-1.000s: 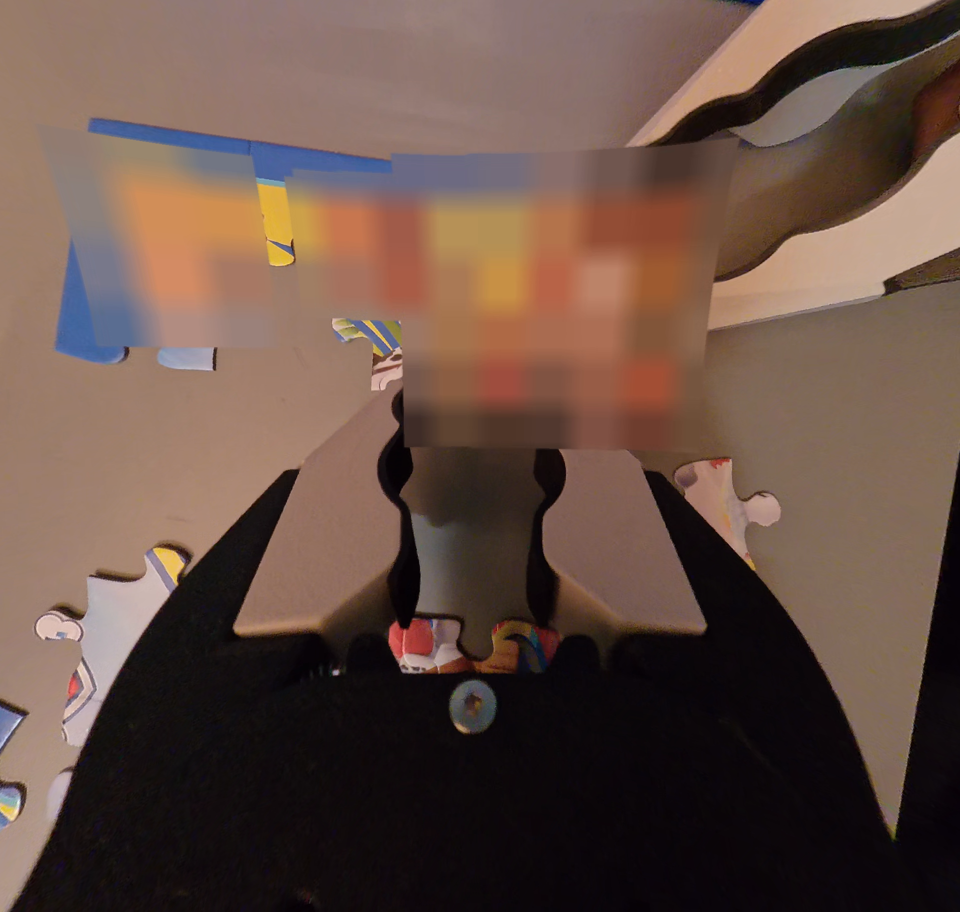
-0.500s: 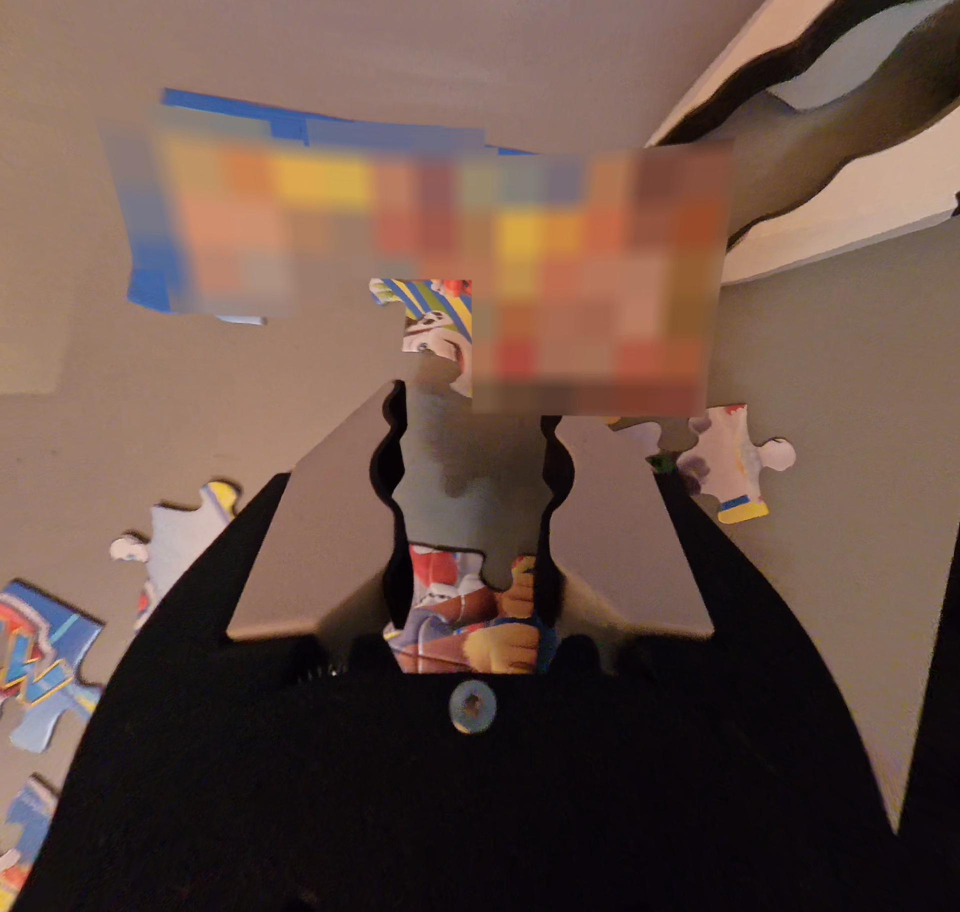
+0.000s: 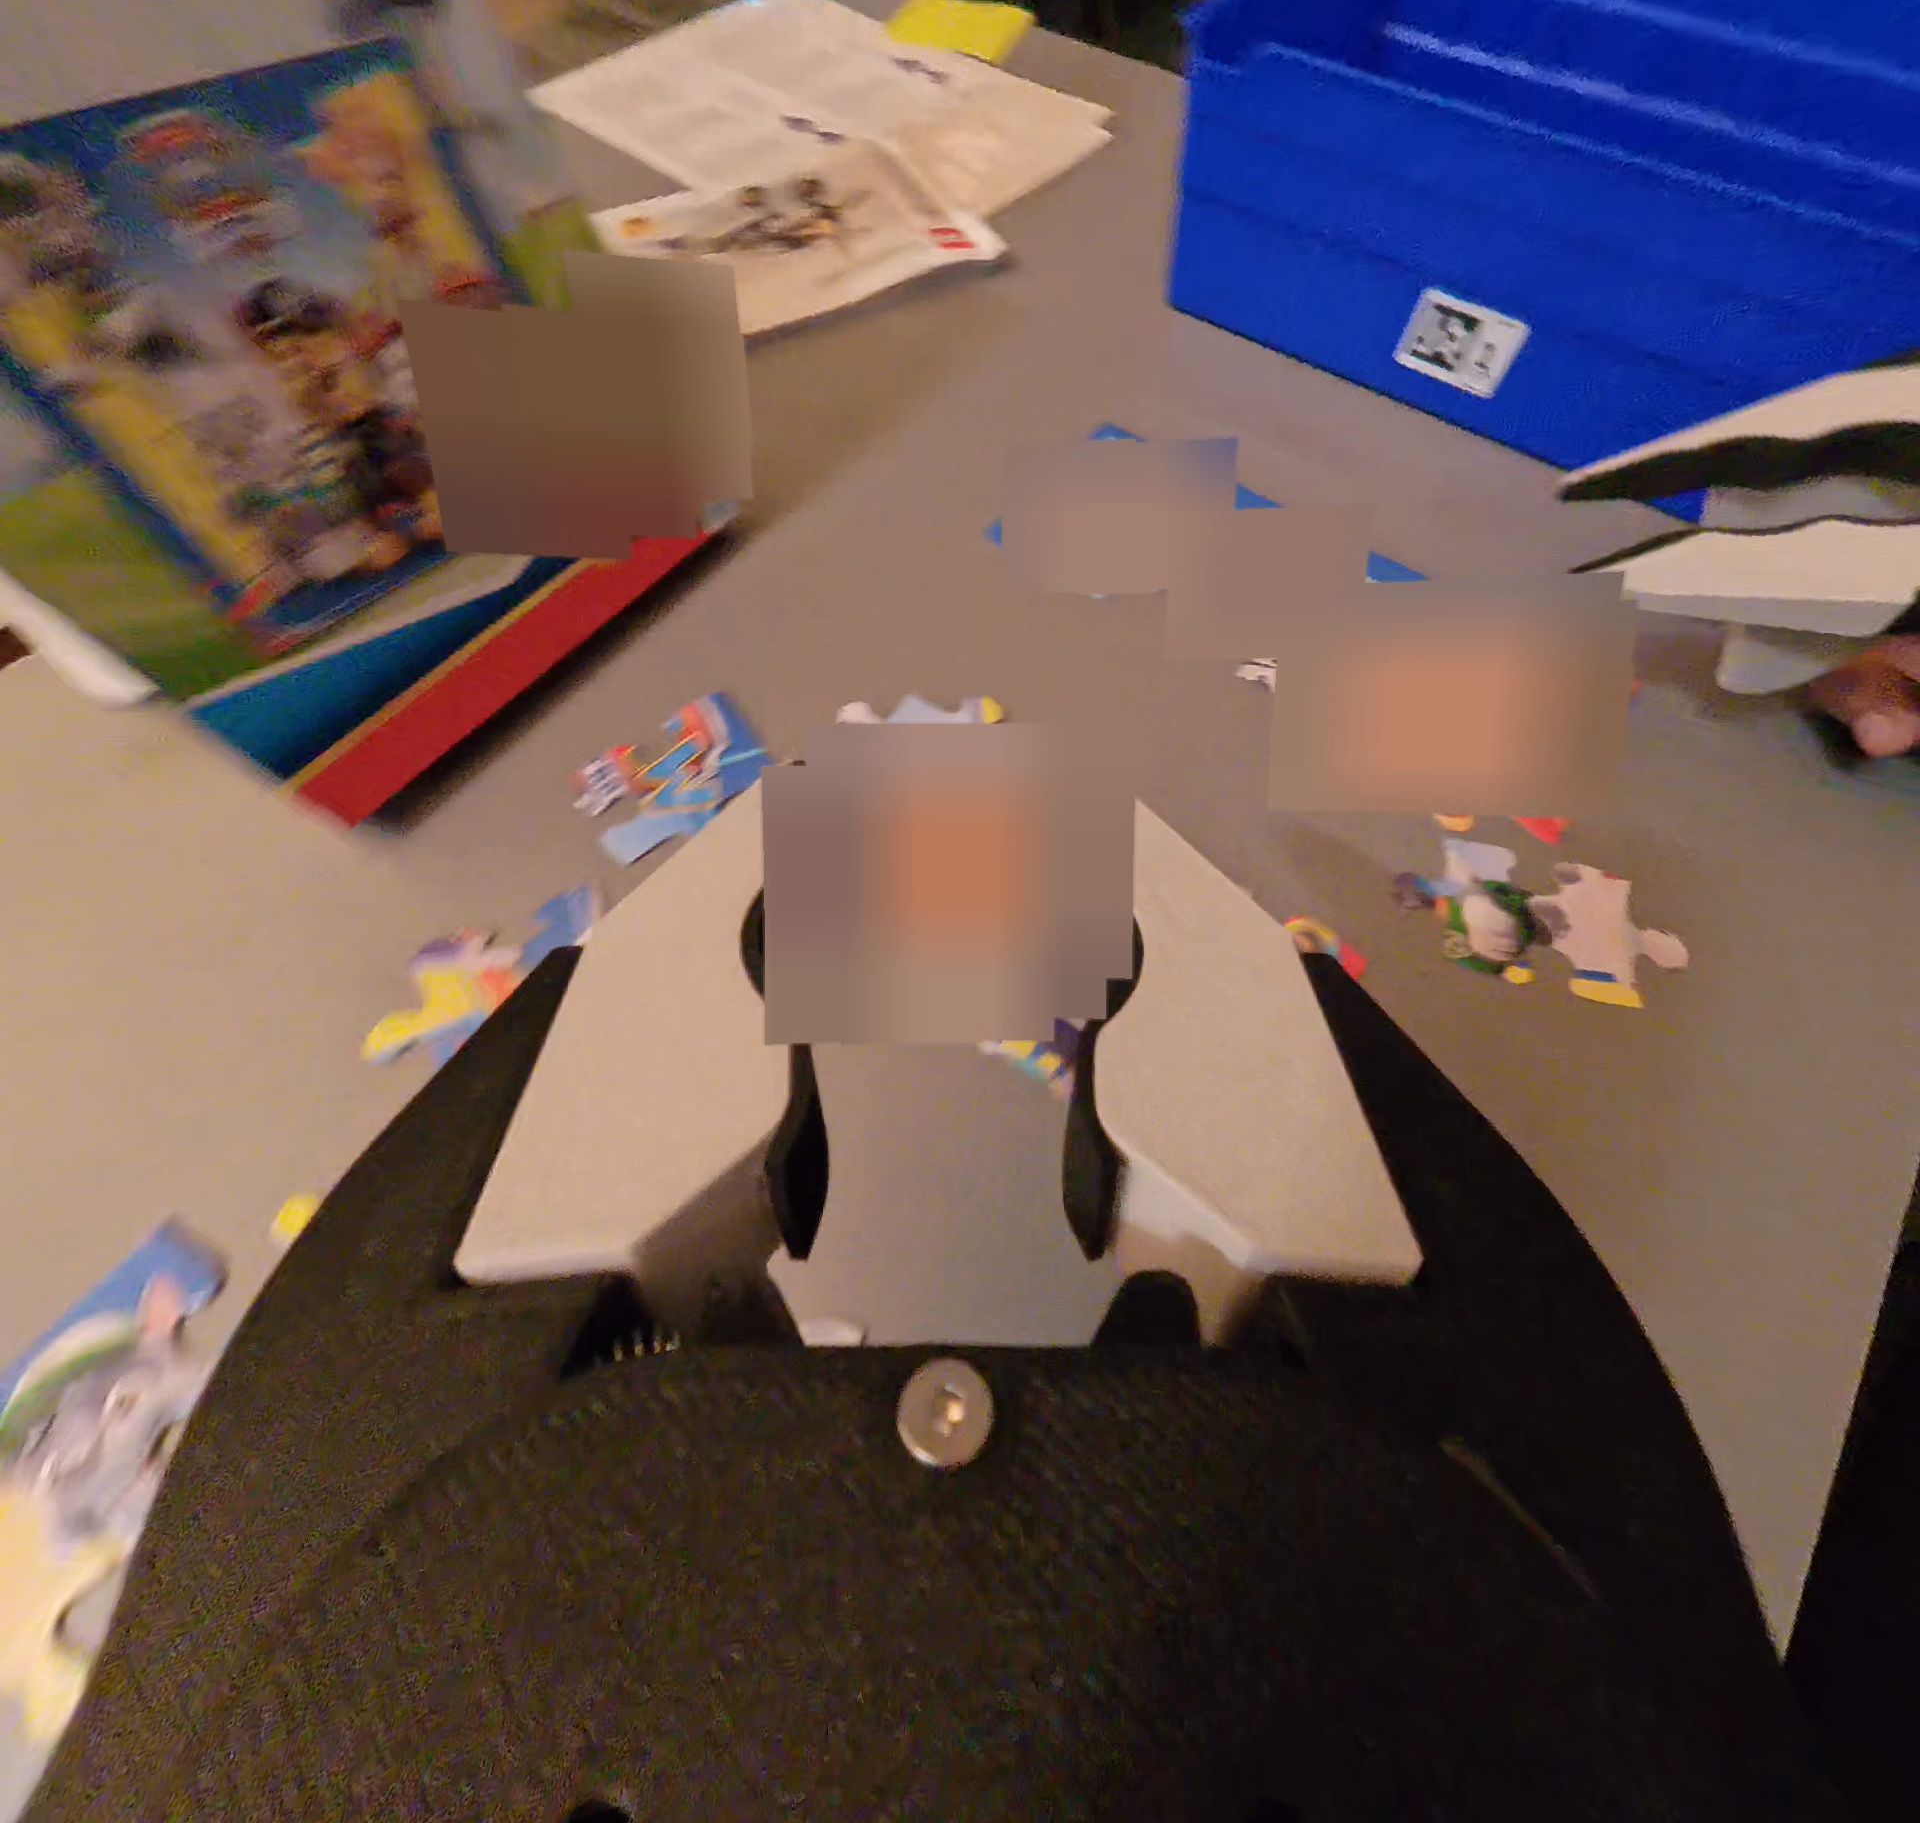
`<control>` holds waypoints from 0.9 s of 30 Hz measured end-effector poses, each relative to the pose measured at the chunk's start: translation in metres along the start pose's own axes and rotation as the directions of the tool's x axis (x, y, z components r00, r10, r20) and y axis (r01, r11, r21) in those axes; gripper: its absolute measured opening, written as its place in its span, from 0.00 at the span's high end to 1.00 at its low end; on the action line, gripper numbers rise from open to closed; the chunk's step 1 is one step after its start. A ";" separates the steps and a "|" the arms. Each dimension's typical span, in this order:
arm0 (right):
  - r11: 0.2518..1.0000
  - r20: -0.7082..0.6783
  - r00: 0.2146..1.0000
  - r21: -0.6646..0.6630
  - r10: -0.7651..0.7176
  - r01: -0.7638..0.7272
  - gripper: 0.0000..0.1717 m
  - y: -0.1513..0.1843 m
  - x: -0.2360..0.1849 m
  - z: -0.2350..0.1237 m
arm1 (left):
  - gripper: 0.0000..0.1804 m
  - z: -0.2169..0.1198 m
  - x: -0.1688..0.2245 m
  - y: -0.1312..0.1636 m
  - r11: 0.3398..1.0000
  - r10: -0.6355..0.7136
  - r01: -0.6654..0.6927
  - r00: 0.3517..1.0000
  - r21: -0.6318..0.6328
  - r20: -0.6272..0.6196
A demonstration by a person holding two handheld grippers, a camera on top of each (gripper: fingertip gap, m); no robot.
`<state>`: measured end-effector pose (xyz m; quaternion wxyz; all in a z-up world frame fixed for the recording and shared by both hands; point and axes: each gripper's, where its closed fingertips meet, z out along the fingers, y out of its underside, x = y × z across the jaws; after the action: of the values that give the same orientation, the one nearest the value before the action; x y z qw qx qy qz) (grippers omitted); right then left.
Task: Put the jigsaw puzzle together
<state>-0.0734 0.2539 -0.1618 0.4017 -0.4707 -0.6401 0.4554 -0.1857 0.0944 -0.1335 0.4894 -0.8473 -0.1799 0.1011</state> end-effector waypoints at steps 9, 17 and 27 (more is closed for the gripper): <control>0.998 0.005 0.998 0.019 0.065 -0.065 0.81 -0.013 0.004 0.035 | 0.72 -0.048 -0.046 0.054 0.989 -0.106 0.087 0.981 0.124 0.162; 0.996 0.013 0.999 0.078 0.038 -0.039 0.82 -0.025 -0.007 0.046 | 0.73 -0.124 -0.101 0.069 0.943 -0.227 0.143 0.936 0.302 0.267; 0.992 -0.033 0.999 0.119 0.037 -0.033 0.85 -0.029 -0.002 0.037 | 0.72 -0.166 -0.116 0.072 0.828 -0.286 0.110 0.926 0.550 0.245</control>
<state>-0.1152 0.2406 -0.1442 0.4321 -0.4653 -0.5965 0.4909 -0.2192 -0.1169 -0.1128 0.6750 -0.6294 -0.3095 0.2289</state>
